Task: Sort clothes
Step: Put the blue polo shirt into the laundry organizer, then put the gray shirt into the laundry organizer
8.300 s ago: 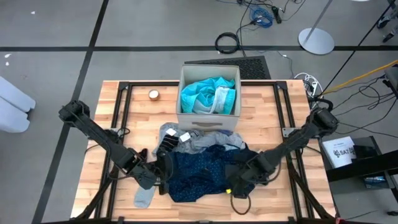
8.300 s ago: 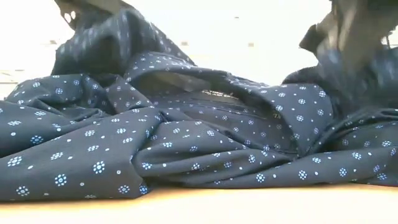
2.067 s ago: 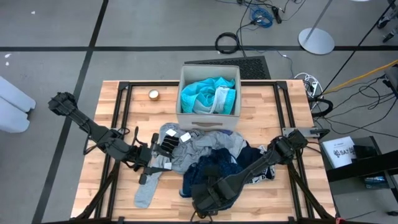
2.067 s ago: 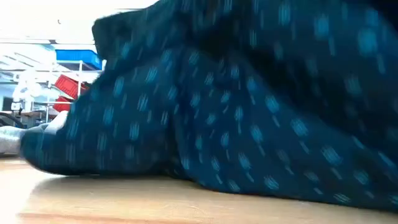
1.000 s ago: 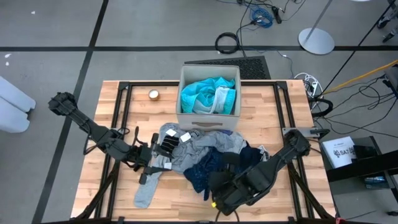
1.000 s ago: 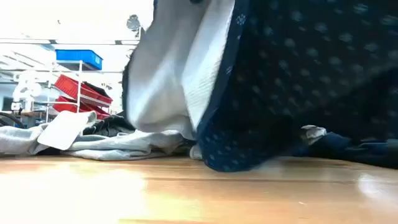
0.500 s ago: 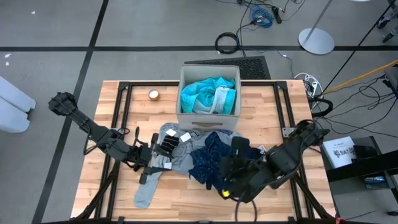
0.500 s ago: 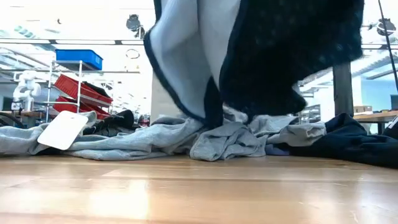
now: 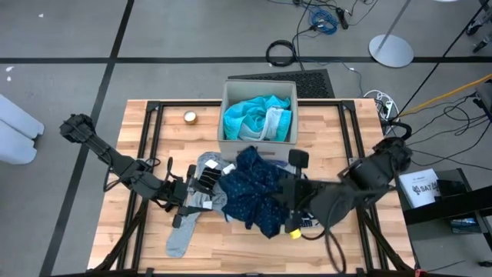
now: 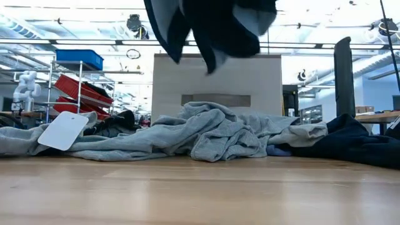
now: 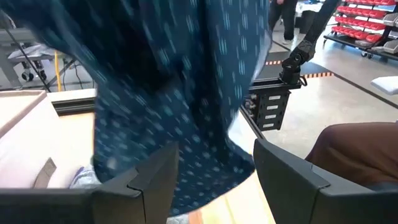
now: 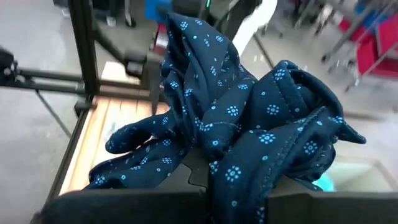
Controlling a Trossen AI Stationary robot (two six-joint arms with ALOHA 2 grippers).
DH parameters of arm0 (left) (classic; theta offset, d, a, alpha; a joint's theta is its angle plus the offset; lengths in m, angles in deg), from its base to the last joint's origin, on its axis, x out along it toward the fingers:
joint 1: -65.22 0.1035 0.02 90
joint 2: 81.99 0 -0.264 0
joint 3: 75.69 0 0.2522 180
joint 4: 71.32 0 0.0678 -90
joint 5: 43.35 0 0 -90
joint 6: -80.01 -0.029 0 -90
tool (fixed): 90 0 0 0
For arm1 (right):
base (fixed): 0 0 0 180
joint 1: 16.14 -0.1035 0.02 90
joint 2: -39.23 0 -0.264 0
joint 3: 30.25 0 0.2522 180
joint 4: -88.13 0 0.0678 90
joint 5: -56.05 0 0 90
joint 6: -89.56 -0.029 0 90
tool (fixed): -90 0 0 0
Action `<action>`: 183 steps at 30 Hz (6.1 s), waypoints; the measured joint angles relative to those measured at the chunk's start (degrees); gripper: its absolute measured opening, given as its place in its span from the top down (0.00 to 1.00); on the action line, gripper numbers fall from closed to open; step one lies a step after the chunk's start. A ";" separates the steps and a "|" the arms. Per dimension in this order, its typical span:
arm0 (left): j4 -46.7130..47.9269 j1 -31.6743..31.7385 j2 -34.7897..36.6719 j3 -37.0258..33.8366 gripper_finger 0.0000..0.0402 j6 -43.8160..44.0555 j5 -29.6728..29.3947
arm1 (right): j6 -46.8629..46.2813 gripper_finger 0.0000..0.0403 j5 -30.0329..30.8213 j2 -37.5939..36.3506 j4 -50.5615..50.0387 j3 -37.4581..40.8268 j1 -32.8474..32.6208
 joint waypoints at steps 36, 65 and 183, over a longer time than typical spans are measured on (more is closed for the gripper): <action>0.75 0.07 0.00 -0.02 0.46 -2.64 -1.29 | 15.62 0.94 -23.42 -5.44 6.60 0.02 42.53; -14.05 0.39 -0.02 -0.02 0.46 0.55 -1.49 | 22.83 0.94 -56.70 -3.22 8.56 12.23 60.91; 16.32 10.58 15.60 -1.05 0.46 -3.93 -9.38 | 10.73 0.41 -50.24 -12.73 -25.53 0.33 44.76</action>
